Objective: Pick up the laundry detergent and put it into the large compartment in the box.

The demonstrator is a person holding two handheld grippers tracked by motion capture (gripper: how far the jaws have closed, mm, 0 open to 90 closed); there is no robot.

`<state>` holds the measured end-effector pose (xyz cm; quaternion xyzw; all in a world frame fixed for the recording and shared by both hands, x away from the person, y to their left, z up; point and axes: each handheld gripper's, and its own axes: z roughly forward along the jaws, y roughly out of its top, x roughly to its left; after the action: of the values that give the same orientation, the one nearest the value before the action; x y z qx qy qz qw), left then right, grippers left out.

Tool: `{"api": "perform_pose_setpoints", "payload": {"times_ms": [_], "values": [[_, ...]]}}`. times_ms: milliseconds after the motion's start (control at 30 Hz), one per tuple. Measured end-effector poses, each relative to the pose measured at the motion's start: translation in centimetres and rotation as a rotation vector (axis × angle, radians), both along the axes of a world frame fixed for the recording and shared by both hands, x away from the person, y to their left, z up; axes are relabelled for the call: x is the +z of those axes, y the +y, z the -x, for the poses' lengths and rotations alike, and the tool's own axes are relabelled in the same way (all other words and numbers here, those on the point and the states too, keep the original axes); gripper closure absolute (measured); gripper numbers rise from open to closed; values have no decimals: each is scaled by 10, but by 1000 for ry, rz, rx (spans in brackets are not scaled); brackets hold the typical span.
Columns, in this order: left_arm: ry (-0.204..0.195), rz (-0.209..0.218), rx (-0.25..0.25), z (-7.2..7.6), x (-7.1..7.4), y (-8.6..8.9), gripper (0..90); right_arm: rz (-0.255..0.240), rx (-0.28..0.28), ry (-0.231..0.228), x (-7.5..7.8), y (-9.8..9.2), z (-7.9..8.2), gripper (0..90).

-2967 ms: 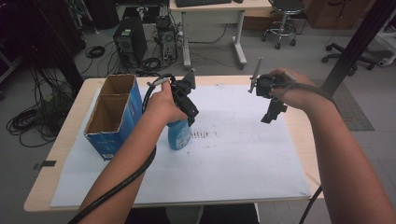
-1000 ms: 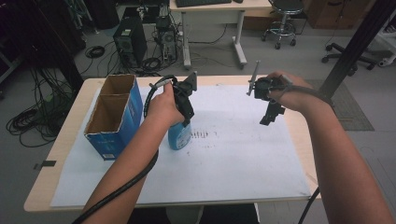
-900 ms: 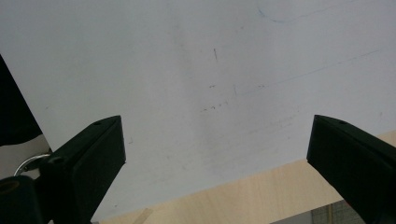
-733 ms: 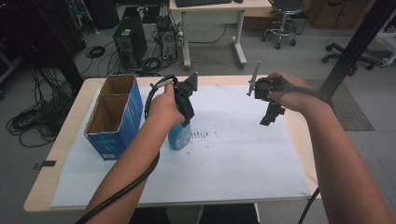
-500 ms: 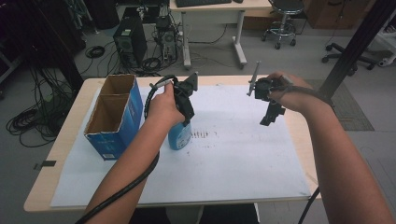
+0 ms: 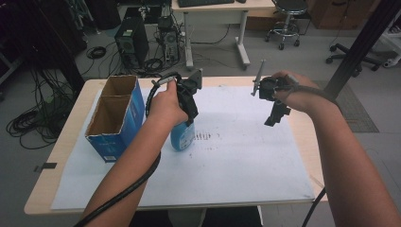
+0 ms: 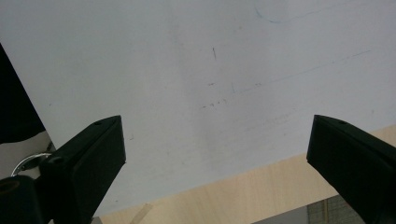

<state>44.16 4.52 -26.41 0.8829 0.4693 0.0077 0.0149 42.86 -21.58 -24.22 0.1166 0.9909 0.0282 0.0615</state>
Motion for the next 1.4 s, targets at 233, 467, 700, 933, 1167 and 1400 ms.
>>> {"api": "perform_pose_setpoints", "payload": {"times_ms": [233,467,700,933,1167,1400], "values": [[29,33,94,-2,30,10,375,-1,1,-3,2,0,2,43],[15,21,142,0,59,20,375,0,8,-2,0,1,2,43],[4,27,181,0,85,32,376,-1,16,-2,0,2,1,43],[-7,32,231,4,111,47,376,3,19,0,0,5,0,43],[-29,36,261,9,136,61,376,2,19,2,-2,5,-1,43],[-59,44,301,11,155,77,376,-4,22,-1,-1,6,-2,43]]}}
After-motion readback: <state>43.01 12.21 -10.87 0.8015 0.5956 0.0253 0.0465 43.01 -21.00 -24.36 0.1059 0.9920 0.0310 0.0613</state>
